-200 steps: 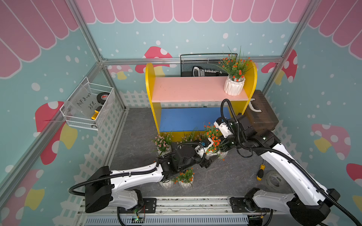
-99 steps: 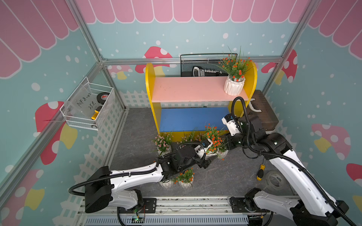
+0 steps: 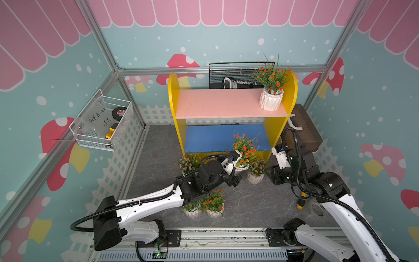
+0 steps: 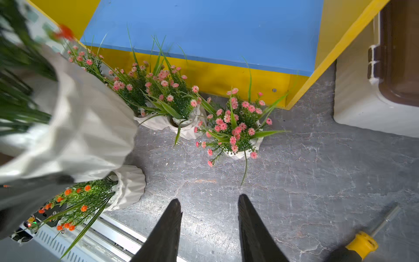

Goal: Place the baby's breath potted plants on the rack by color
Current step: Place the baby's breath potted plant on the rack.

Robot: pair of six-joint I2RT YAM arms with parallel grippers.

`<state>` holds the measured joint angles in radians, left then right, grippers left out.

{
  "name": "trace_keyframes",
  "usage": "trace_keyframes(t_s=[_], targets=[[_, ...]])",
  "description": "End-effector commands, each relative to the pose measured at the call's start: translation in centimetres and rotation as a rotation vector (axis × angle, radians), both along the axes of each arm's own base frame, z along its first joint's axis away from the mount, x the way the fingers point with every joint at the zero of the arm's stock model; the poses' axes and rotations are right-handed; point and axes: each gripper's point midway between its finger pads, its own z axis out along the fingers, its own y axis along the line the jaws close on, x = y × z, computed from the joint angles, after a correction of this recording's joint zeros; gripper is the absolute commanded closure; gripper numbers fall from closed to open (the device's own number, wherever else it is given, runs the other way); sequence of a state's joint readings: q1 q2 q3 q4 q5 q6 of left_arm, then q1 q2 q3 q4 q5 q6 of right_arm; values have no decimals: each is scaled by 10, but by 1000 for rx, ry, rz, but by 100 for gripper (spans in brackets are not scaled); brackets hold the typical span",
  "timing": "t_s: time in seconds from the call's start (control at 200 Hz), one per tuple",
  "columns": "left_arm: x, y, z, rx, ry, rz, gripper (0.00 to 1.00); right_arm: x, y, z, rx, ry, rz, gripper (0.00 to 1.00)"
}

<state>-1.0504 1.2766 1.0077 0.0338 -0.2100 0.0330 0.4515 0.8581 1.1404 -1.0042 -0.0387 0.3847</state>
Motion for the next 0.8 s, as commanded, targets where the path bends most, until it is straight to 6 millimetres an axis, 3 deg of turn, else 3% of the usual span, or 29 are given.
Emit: trace_keyframes(t_s=[0.0, 0.315, 0.795], targets=[[6, 10, 60, -118, -74, 34, 31, -5, -7, -8, 6, 4, -39, 59], [27, 12, 115, -125, -105, 54, 31, -14, -9, -34, 3, 52, -38, 58], [60, -4, 191, -170, -183, 69, 31, -20, -11, -40, 8, 51, -35, 58]])
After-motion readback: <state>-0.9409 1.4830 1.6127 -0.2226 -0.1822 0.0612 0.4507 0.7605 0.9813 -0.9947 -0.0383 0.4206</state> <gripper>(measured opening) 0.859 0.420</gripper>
